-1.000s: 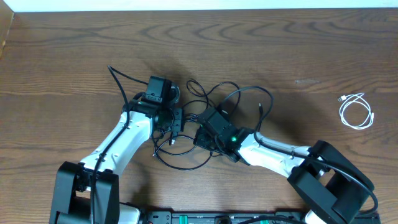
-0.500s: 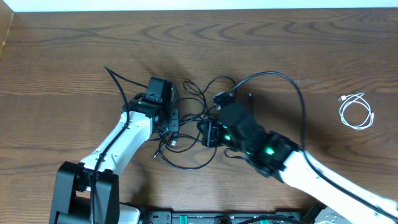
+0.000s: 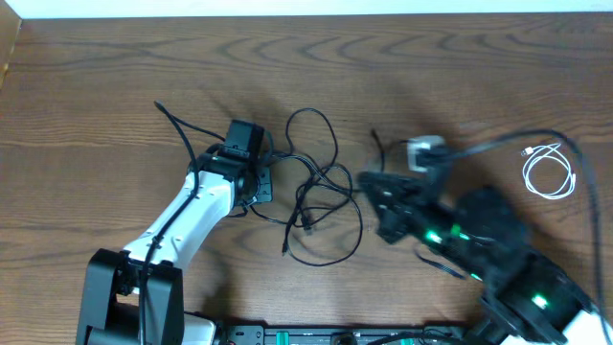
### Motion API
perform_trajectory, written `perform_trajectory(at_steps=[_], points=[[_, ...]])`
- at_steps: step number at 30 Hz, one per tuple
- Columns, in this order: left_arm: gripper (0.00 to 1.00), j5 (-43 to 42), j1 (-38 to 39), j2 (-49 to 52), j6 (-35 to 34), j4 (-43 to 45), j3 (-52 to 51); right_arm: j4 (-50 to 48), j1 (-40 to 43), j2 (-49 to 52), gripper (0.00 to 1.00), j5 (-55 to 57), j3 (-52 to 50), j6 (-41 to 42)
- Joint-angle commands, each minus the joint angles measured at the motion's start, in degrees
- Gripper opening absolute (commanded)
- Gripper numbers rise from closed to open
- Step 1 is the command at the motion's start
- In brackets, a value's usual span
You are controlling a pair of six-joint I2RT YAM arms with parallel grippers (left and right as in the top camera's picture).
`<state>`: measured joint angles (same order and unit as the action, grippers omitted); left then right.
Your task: Untangle cables
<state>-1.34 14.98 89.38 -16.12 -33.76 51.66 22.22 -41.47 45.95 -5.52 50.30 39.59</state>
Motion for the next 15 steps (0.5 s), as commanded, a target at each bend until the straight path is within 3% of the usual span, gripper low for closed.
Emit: perform_trajectory(at_steps=[1,6,10,15], points=[[0.07,1.2,-3.89,-2.23,-3.41,-1.46,-0.26,5.81,3.52,-4.37,0.01,4.13,-0.09,-1.55],[0.07,0.52,-11.67,-2.6,-14.56,-4.46,-0.55,20.96,7.17,-6.67,0.01,10.23,-0.09,0.04],[0.07,0.46,-17.27,-2.6,-25.94,-7.26,-1.62,32.65,7.91,-2.25,0.01,16.81,-0.09,1.97],[0.08,-0.11,-18.91,-2.6,-26.23,-8.04,-1.86,33.97,7.91,5.6,0.01,15.37,-0.09,1.99]])
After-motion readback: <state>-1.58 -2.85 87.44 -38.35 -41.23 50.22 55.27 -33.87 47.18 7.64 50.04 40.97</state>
